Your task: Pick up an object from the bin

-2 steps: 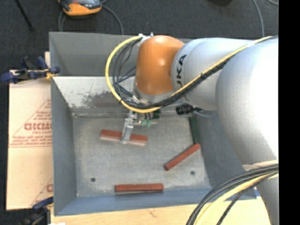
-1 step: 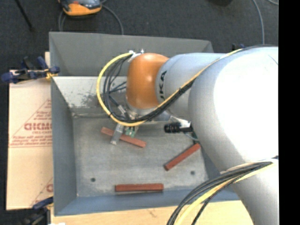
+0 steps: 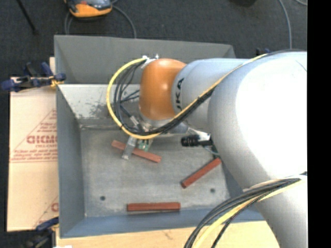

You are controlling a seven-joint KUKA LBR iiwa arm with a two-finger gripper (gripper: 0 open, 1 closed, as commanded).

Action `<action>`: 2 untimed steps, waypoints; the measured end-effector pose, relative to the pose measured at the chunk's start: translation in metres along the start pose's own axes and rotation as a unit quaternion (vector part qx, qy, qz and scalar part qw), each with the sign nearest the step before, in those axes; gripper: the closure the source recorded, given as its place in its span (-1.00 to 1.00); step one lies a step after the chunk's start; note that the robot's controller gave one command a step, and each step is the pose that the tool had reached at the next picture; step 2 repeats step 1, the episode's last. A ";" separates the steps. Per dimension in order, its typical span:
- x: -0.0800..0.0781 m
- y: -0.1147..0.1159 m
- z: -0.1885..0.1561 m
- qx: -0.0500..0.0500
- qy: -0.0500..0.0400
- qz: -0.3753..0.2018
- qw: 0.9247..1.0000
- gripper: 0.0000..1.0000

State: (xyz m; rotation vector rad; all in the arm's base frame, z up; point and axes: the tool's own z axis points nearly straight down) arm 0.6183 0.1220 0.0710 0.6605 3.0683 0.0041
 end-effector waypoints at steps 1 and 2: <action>0.002 0.010 -0.135 0.000 0.000 -0.038 0.999 1.00; 0.002 0.010 -0.135 0.000 0.000 -0.038 0.999 1.00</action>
Offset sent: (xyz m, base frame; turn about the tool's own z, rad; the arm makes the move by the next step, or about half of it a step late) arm 0.0000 0.0000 0.0000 0.0000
